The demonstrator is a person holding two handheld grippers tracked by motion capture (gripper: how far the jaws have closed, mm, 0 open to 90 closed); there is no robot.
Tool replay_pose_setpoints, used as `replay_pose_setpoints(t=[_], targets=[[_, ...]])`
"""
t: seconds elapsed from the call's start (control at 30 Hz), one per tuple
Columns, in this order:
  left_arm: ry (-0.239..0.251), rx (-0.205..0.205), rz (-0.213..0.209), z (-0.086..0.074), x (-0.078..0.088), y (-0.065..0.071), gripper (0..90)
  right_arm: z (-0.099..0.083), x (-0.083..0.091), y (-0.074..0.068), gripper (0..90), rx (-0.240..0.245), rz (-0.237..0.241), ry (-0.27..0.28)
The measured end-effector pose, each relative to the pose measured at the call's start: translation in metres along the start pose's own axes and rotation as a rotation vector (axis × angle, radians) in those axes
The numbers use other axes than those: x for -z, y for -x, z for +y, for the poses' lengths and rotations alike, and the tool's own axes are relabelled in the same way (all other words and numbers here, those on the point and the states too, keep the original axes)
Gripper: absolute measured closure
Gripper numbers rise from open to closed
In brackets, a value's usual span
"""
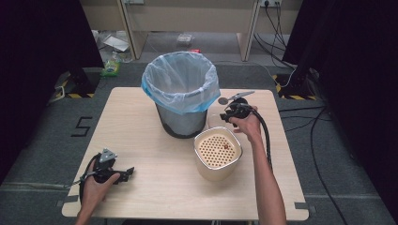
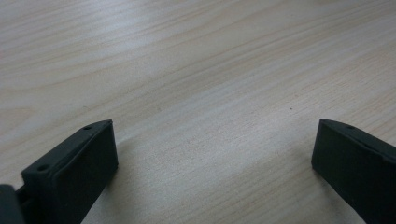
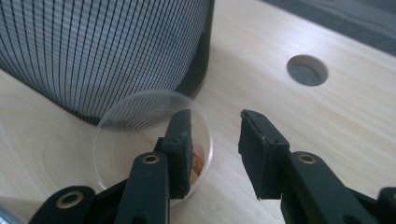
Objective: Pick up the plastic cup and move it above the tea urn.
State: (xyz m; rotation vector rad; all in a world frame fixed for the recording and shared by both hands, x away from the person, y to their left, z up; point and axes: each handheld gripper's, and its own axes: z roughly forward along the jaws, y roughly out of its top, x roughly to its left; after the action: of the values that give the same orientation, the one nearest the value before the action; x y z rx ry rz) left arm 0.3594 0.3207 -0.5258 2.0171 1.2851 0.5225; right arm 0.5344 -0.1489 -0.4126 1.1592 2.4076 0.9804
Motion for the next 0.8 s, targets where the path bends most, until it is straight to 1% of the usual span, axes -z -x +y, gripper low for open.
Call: replay_pose_setpoints(t=[0.07, 0.13, 0.17, 0.23, 0.27, 0.3, 0.33, 0.4, 0.47, 0.53, 0.6, 0.63, 0.67, 0.7, 0.73, 0.77, 0.8], targets=[[0.0, 0.0, 0.0, 0.0, 0.0, 0.0, 0.0, 0.0, -0.005, 0.0, 67.4, 0.006, 0.011, -0.016], [0.0, 0.0, 0.0, 0.0, 0.0, 0.0, 0.0, -0.002, -0.012, 0.0, 72.3, 0.017, 0.02, -0.046], [0.0, 0.0, 0.0, 0.0, 0.0, 0.0, 0.0, -0.002, -0.012, 0.0, 72.3, 0.017, 0.02, -0.046], [0.0, 0.0, 0.0, 0.0, 0.0, 0.0, 0.0, -0.004, -0.015, 0.001, 76.3, 0.024, 0.027, -0.055], [0.0, 0.0, 0.0, 0.0, 0.0, 0.0, 0.0, -0.005, -0.018, 0.0, 81.0, 0.037, 0.019, -0.081], [0.0, 0.0, 0.0, 0.0, 0.0, 0.0, 0.0, -0.005, -0.018, 0.0, 81.0, 0.037, 0.019, -0.081], [0.0, 0.0, 0.0, 0.0, 0.0, 0.0, 0.0, -0.005, -0.018, -0.001, 82.7, 0.05, 0.007, -0.077], [0.0, 0.0, 0.0, 0.0, 0.0, 0.0, 0.0, -0.005, -0.016, -0.001, 84.5, 0.068, 0.033, -0.069], [0.0, 0.0, 0.0, 0.0, 0.0, 0.0, 0.0, -0.005, -0.014, -0.001, 85.3, 0.078, 0.04, -0.066], [0.0, 0.0, 0.0, 0.0, 0.0, 0.0, 0.0, -0.004, -0.008, 0.0, 87.2, 0.091, 0.043, -0.043], [0.0, 0.0, 0.0, 0.0, 0.0, 0.0, 0.0, -0.004, -0.001, 0.002, 87.3, 0.105, 0.004, -0.034], [0.0, -0.001, 0.0, 0.0, 0.0, 0.0, 0.0, -0.005, 0.006, 0.006, 87.4, 0.11, 0.001, -0.022], [0.0, 0.0, 0.0, 0.0, 0.0, 0.0, 0.0, -0.006, 0.011, 0.007, 87.4, 0.112, -0.013, -0.009], [0.0, 0.0, 0.0, 0.0, 0.0, 0.0, 0.0, -0.006, 0.011, 0.007, 87.4, 0.112, -0.013, -0.009], [0.0, 0.0, 0.0, 0.0, 0.0, 0.0, 0.0, -0.006, 0.015, 0.008, 87.4, 0.113, -0.033, -0.001], [0.0, 0.0, 0.0, 0.0, 0.0, 0.0, 0.0, -0.006, 0.025, 0.01, 87.4, 0.119, -0.066, 0.021], [0.0, 0.0, 0.0, 0.0, 0.0, 0.0, 0.0, -0.005, 0.029, 0.011, 87.4, 0.122, -0.075, 0.037]])
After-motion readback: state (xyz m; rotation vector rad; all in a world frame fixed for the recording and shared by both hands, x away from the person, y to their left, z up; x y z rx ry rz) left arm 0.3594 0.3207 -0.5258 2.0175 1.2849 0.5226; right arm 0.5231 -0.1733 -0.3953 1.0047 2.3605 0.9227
